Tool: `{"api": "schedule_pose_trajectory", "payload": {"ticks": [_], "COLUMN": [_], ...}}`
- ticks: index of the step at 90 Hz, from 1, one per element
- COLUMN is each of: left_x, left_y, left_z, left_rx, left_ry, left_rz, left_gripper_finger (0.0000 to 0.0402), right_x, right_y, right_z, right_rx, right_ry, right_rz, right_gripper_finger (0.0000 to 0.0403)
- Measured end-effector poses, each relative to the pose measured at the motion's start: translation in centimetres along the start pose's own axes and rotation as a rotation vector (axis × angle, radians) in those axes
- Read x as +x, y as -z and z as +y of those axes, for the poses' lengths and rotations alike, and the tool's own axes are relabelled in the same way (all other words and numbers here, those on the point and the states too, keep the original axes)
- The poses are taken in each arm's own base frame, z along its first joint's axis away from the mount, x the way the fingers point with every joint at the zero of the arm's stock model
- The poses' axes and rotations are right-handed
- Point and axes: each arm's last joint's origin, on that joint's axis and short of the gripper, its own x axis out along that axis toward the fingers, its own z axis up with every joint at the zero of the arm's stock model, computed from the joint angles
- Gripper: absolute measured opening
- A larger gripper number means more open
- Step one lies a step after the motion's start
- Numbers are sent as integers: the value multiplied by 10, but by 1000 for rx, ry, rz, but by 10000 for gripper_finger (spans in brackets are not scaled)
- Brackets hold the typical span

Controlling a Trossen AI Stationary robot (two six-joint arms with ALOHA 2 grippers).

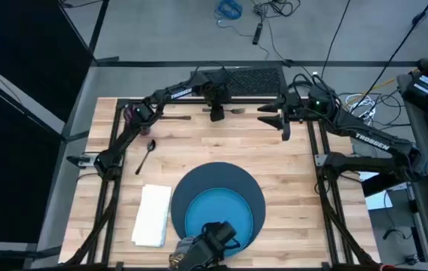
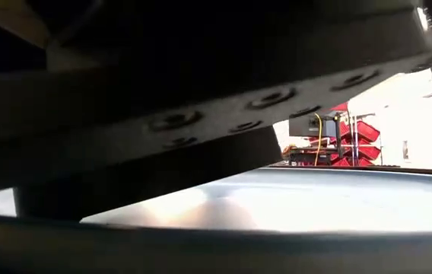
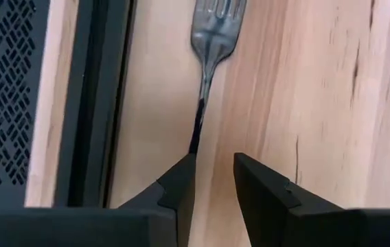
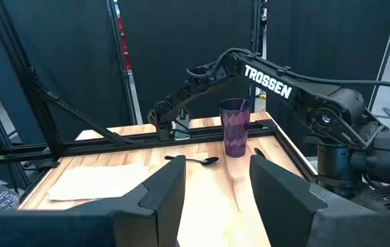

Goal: Set table place
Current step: Put the fork on the white table napkin

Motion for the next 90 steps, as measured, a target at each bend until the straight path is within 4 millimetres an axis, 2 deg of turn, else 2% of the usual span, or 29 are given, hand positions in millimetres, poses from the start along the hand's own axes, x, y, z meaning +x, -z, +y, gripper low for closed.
{"api": "schedule_pose_trajectory", "payload": {"ticks": [42,72,90], "left_x": [-2,-2,-2], "left_y": [8,7,7], "left_z": [3,3,4], "left_rx": [-65,-37,-19], "left_ry": [15,12,4], "left_rz": [53,47,46], "left_gripper_finger": [83,9,0], "right_x": [0,0,0], "right_y": [-1,-1,-1], "right_z": [0,1,1], "right_rx": [-4,-8,-8], "right_ry": [-1,-26,-26], "right_rz": [-7,-13,-13], "right_gripper_finger": [148,148,148]}}
